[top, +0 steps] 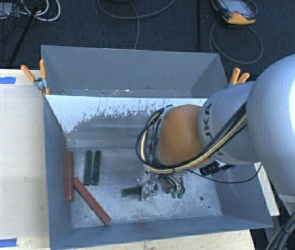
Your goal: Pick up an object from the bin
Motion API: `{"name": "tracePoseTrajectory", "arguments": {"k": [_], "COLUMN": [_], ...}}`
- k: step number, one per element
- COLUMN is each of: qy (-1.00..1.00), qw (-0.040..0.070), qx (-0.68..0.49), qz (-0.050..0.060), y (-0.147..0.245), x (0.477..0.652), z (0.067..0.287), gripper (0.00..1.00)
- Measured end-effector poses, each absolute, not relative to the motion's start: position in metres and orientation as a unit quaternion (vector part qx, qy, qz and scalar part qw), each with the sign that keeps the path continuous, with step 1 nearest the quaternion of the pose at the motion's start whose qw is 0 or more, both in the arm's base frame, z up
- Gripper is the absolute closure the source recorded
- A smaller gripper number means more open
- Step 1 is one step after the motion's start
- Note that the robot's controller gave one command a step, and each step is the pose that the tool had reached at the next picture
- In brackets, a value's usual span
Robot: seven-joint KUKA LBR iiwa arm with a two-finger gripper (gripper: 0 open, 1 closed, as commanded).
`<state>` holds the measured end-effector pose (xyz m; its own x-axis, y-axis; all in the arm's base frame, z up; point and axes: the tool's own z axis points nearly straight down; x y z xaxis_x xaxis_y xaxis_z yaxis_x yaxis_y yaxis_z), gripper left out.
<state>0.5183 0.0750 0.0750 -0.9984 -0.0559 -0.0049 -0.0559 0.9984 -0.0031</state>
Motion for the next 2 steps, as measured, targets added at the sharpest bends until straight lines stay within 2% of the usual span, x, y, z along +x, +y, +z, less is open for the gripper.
{"name": "tracePoseTrajectory", "arguments": {"k": [1, 2], "qy": [1.000, 1.000], "qw": [0.003, 0.001], "qx": [-0.028, -0.021], "qz": [-0.002, 0.000], "y": [0.075, 0.084], "x": [0.518, 0.526], "z": [0.075, 0.225], "gripper": [1.00, 1.00]}}
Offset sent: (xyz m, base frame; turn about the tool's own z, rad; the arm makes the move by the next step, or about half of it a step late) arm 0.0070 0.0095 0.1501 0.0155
